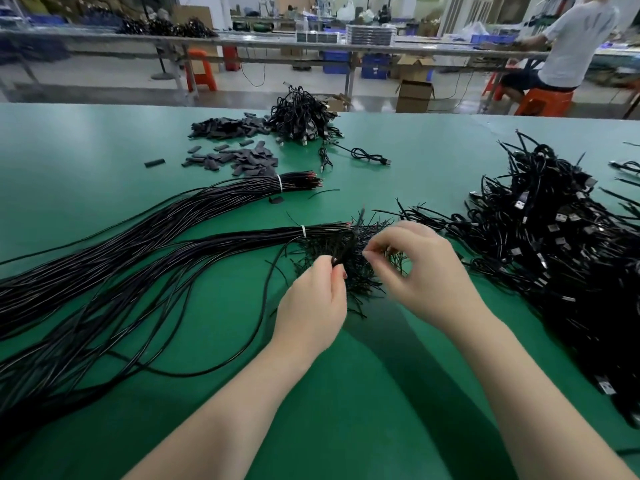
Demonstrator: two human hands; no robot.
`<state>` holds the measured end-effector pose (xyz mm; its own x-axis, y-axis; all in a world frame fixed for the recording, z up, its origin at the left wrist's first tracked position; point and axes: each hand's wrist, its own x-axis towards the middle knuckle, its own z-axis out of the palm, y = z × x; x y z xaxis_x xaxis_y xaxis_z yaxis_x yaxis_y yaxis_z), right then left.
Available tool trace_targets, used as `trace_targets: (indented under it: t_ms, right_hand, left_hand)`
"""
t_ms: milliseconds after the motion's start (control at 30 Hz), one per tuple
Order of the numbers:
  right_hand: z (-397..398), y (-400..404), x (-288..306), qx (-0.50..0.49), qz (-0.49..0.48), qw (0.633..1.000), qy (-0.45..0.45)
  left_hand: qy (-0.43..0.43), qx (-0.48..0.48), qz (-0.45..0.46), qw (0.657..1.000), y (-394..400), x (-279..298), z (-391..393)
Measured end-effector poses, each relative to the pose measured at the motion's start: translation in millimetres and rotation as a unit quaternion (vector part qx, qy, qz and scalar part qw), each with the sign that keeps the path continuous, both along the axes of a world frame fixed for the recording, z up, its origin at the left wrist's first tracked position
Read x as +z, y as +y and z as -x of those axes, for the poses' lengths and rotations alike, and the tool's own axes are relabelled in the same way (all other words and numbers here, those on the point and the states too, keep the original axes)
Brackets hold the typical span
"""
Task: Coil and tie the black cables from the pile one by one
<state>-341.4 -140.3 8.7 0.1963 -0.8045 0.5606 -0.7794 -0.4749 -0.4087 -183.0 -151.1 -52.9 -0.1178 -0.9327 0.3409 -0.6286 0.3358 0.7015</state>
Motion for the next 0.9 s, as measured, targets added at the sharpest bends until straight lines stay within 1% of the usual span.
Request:
trace_targets:
  t_ms: [67, 133, 333, 433, 567, 633, 667, 733, 767, 833, 900]
  right_hand:
    - [-5, 2, 3, 0.017, 0.016, 0.999, 0.024]
    - [-6, 2, 3, 0.011, 0.028, 0.999, 0.040]
    - [-1, 2, 7, 0.020, 0.015, 1.000, 0.019]
    - [-1, 4, 9, 0.020, 0.005, 1.000, 0.007]
    - [-1, 4, 14, 0.039, -0.019, 0.999, 0.015]
    - [1, 5, 17, 0.051, -0.046, 0.998, -0.003]
    - [4, 6, 18, 0.062, -0.067, 0.995, -0.030]
    - [16, 6, 20, 0.087, -0.146, 0.979, -0.114]
    - [24, 5, 21, 0.101, -0.205, 0.961, -0.158]
    - [45, 5, 21, 0.119, -0.325, 0.913, -0.214]
    - [61, 8, 15, 0.143, -0.434, 0.853, -0.253]
  left_hand:
    - [-0.028, -0.014, 0.007, 0.999, 4, 3, 2]
    - [-0.034, -0.020, 0.012, 0.999, 5, 6, 3]
    - [-0.083, -0.026, 0.013, 0.996, 5, 6, 6]
    - [-0.121, -0.016, 0.026, 0.992, 5, 4, 8]
    - [-0.145, -0.020, 0.035, 0.989, 6, 4, 10]
    - [-0.162, -0.027, 0.068, 0.984, 9, 10, 9]
    - [-0.165, -0.042, 0.102, 0.980, 11, 13, 9]
    - [-0.181, -0.085, 0.174, 0.964, 15, 20, 9]
    - [-0.197, -0.103, 0.215, 0.951, 16, 22, 9]
    - [-0.222, -0.146, 0.278, 0.923, 20, 22, 12]
    - [-0.208, -0.187, 0.324, 0.904, 24, 19, 16]
